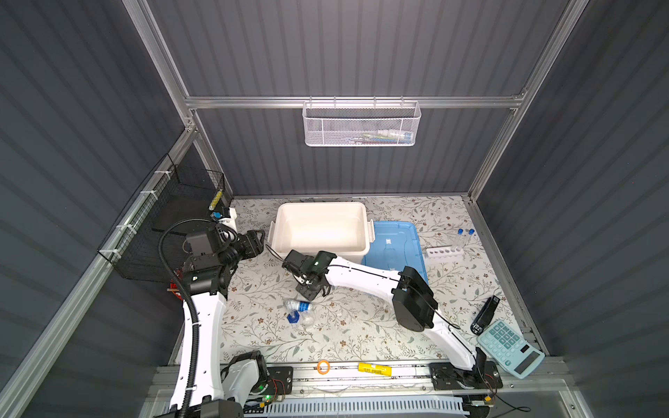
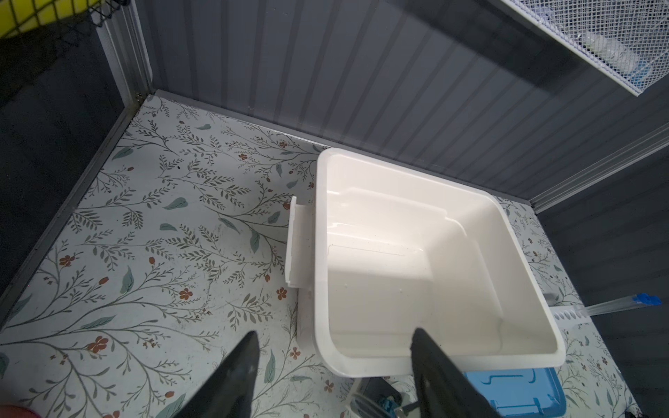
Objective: Organize the chemistry lab equipment
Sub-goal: 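Close the right gripper on the clear glass beaker's rim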
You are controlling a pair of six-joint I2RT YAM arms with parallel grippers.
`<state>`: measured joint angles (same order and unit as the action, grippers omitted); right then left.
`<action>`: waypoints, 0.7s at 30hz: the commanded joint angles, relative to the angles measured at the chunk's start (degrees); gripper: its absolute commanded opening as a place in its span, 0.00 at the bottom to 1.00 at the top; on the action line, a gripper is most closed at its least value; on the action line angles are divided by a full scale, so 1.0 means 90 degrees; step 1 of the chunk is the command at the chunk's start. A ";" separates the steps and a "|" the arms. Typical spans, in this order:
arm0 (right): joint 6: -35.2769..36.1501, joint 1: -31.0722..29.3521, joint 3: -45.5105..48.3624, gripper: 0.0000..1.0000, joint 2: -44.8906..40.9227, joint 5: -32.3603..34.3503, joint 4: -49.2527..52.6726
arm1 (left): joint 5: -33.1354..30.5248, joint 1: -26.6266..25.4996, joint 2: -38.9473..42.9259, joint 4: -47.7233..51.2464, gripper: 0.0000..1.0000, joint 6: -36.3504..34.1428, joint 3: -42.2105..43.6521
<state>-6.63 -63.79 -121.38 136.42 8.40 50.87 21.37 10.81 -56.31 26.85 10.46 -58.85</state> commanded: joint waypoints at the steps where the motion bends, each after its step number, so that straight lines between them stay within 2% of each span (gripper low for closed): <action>1: -0.0100 -0.0012 0.0040 0.10 -0.0382 0.0097 0.0136 | 0.0146 -0.0039 0.0119 -0.0064 0.67 -0.0092 0.0064; 12: -0.0336 -0.0019 0.0015 0.10 -0.0863 -0.0252 0.0519 | 0.0161 -0.0058 0.0154 -0.0088 0.67 -0.0095 0.0089; 21: -0.0196 -0.0022 0.0635 0.10 -0.1910 -0.0810 0.0674 | 0.0221 -0.0059 0.0154 -0.0191 0.67 -0.0058 0.0140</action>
<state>-8.73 -63.83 -116.46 121.73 3.77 55.18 22.00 10.55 -55.75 26.04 10.48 -58.37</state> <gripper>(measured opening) 0.102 0.669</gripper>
